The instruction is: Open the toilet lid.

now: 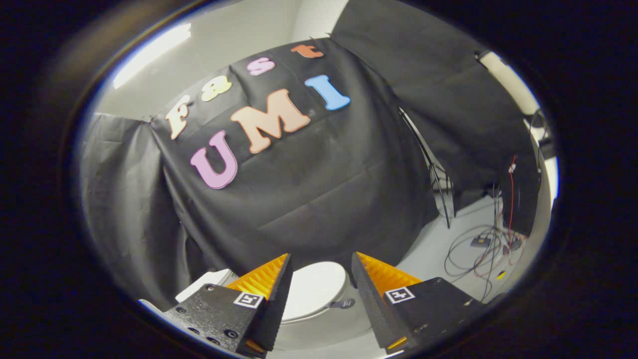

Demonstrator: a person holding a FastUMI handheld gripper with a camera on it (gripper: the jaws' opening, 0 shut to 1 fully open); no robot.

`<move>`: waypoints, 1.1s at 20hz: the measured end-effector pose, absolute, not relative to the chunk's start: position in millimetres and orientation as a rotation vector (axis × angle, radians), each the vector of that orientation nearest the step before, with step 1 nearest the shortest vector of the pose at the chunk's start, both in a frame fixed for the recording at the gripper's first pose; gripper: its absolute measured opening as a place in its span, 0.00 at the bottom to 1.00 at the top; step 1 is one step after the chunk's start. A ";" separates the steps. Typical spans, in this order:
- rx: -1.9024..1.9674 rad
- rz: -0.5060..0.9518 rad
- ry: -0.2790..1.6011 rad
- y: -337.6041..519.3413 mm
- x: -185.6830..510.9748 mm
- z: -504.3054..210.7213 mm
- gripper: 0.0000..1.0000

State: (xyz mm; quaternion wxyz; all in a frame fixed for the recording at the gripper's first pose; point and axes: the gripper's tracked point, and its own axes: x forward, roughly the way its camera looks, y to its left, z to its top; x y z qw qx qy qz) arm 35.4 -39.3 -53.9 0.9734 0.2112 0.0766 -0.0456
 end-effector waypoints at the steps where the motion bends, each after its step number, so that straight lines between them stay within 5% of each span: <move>1: 0.462 -0.097 0.197 -38.8 40.8 -63.3 0.74; 7: 0.683 -0.066 0.433 -27.0 69.7 -124.5 0.74; 22: 1.150 -0.098 0.304 -38.6 169.5 -255.7 0.68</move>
